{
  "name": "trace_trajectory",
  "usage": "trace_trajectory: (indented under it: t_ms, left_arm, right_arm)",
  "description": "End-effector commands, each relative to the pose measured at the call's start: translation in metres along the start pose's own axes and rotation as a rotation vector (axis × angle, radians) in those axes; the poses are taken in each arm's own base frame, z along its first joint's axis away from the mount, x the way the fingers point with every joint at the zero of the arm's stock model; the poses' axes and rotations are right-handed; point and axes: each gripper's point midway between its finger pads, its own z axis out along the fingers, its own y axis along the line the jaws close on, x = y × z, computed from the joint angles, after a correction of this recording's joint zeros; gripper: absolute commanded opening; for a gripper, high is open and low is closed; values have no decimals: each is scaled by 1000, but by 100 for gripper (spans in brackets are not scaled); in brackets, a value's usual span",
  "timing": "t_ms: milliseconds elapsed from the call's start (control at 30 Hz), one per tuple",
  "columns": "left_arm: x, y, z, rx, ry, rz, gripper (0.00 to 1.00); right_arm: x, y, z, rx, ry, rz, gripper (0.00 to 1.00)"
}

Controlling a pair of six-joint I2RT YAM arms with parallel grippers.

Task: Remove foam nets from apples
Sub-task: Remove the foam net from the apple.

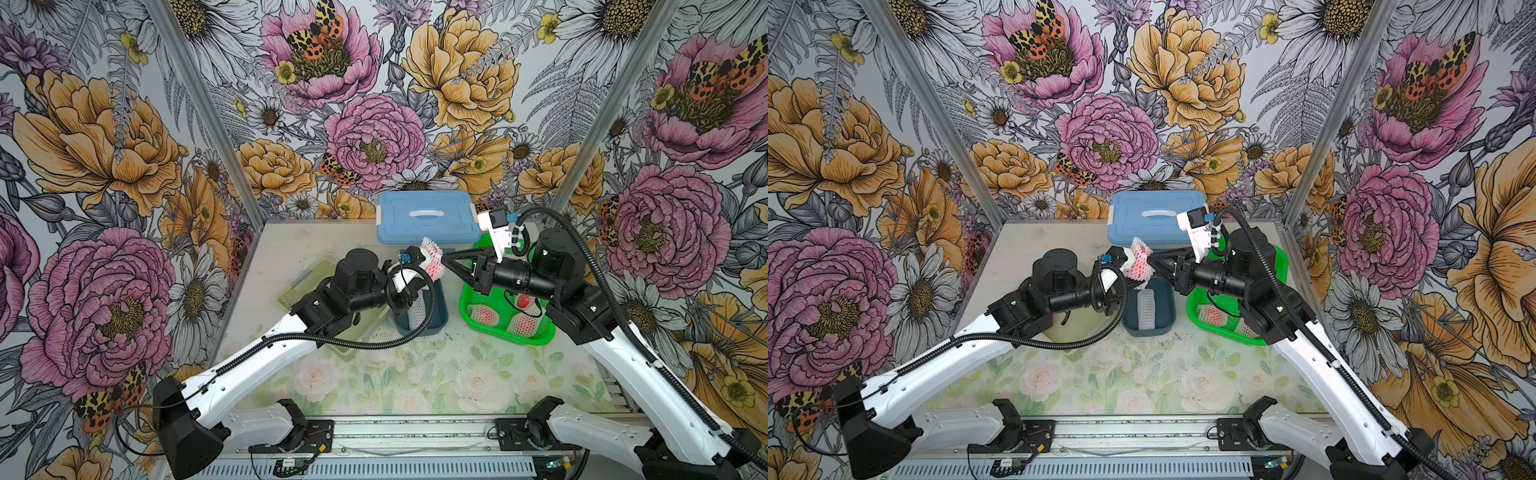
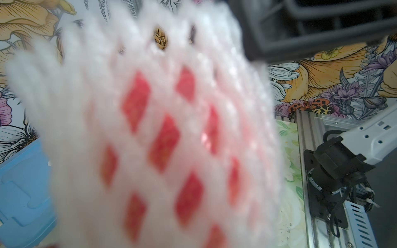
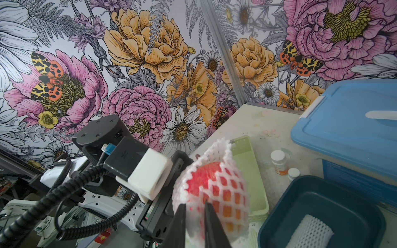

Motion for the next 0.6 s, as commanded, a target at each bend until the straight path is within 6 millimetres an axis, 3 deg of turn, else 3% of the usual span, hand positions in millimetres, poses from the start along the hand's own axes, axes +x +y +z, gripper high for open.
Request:
trace_trajectory:
  t_ms: [0,33,133,167,567]
  left_arm:
    - [-7,1,1,-15,3,23,0]
    - [-8,2,1,-17,1,23,7]
    - [-9,2,-1,-19,-6,24,62]
    - [-11,2,-1,-20,-12,22,96]
    - [-33,12,-9,-53,-125,13,99]
  right_arm:
    - [-6,2,-1,13,-22,-27,8]
    - [-6,2,-1,15,-23,-28,3]
    - [-7,2,-3,25,-30,-32,0]
    - [-7,3,-4,23,-32,-34,0]
    - [-7,11,-8,-14,-27,-30,0]
